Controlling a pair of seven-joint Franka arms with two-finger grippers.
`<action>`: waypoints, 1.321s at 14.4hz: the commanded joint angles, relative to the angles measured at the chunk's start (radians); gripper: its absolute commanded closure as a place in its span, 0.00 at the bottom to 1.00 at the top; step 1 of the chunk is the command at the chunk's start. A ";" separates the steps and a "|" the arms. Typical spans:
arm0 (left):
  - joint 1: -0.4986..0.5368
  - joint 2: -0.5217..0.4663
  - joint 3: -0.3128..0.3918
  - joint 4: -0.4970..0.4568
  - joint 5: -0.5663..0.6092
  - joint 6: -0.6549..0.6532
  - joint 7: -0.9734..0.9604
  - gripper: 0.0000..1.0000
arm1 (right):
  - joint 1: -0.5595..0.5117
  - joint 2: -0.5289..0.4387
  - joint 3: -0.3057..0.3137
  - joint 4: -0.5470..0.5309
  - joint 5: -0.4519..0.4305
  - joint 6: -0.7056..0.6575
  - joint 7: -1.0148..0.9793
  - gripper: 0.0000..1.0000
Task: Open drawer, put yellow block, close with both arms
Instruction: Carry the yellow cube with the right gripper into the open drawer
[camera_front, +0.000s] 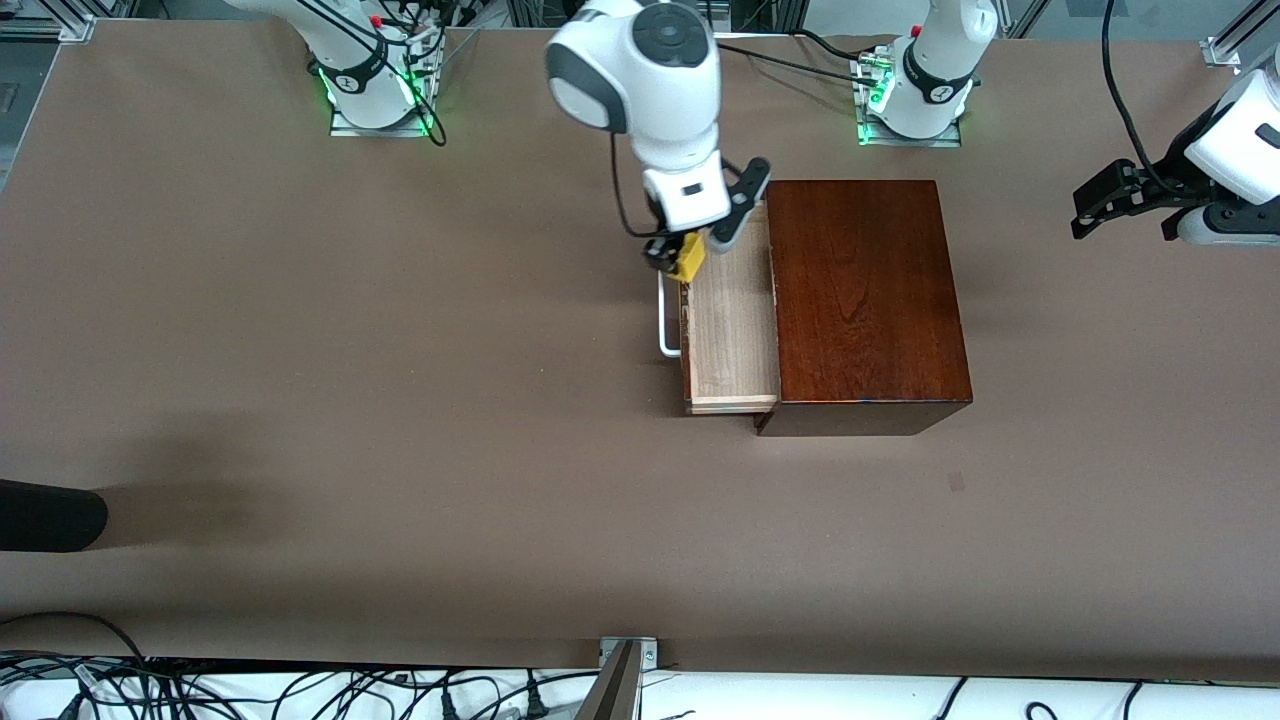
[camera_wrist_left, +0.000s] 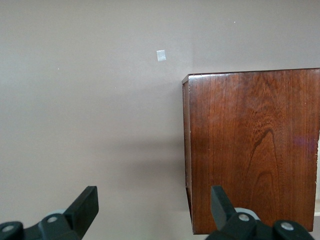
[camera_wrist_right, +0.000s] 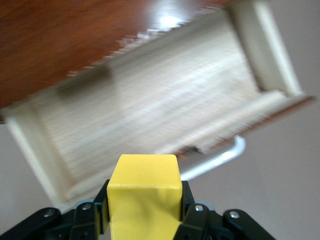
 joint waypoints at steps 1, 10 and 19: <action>-0.010 0.016 0.002 0.035 0.013 -0.023 -0.010 0.00 | 0.047 0.064 -0.009 0.087 -0.026 -0.019 -0.080 1.00; -0.011 0.016 0.002 0.035 0.013 -0.025 -0.010 0.00 | 0.076 0.174 -0.011 0.123 -0.073 0.053 -0.333 1.00; -0.010 0.016 0.002 0.035 0.013 -0.025 -0.010 0.00 | 0.060 0.214 -0.012 0.118 -0.104 0.054 -0.412 1.00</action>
